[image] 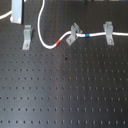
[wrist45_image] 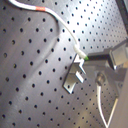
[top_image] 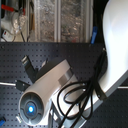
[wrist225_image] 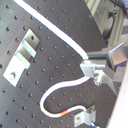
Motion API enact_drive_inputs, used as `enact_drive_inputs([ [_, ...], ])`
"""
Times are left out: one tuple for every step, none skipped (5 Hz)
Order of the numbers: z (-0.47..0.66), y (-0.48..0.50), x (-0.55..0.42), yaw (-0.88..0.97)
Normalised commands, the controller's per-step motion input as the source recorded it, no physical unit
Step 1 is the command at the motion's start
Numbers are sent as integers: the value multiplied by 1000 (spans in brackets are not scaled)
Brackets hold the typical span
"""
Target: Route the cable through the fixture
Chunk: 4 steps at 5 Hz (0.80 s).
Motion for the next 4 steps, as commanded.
enact_drive_inputs([
  [0,-2,19,0],
  [21,0,0,0],
  [214,-26,-2,-11],
  [253,-61,-3,-17],
])
